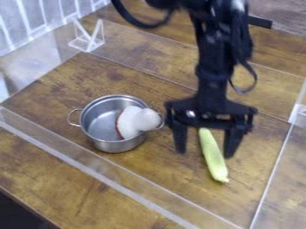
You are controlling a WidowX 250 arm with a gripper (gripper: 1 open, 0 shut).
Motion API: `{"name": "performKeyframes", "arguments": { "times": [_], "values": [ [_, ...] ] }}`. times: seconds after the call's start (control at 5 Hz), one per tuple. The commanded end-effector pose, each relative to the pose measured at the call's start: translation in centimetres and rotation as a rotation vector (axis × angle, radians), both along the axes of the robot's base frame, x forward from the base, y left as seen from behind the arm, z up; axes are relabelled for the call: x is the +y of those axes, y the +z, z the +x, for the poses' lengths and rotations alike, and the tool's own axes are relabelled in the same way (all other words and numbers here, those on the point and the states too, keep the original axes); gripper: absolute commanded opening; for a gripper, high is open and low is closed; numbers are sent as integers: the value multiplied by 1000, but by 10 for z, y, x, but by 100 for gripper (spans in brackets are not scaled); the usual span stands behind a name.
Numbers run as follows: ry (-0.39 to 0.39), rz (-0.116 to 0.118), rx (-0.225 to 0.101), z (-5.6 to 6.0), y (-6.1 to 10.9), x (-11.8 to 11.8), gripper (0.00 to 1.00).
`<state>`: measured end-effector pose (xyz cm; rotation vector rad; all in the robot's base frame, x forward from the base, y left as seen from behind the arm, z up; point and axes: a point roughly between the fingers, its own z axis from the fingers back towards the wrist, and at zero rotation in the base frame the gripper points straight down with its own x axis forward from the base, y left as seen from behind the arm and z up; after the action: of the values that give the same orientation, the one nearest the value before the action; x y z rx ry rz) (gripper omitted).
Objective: Move the green spoon to the left
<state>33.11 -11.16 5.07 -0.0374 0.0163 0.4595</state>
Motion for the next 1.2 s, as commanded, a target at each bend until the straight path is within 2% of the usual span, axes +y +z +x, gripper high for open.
{"name": "performKeyframes", "arguments": {
  "times": [0.0,0.2,0.4,0.6,0.8,1.0],
  "values": [
    [90,-36,-107,29,3,-11,100],
    [187,-48,-116,46,-1,-7,100],
    [176,-49,-107,44,-1,-1,100],
    [156,-47,-100,42,-2,3,0],
    [162,-42,-88,46,-2,5,100],
    [177,-37,-82,50,-2,7,100]
  ]
}}
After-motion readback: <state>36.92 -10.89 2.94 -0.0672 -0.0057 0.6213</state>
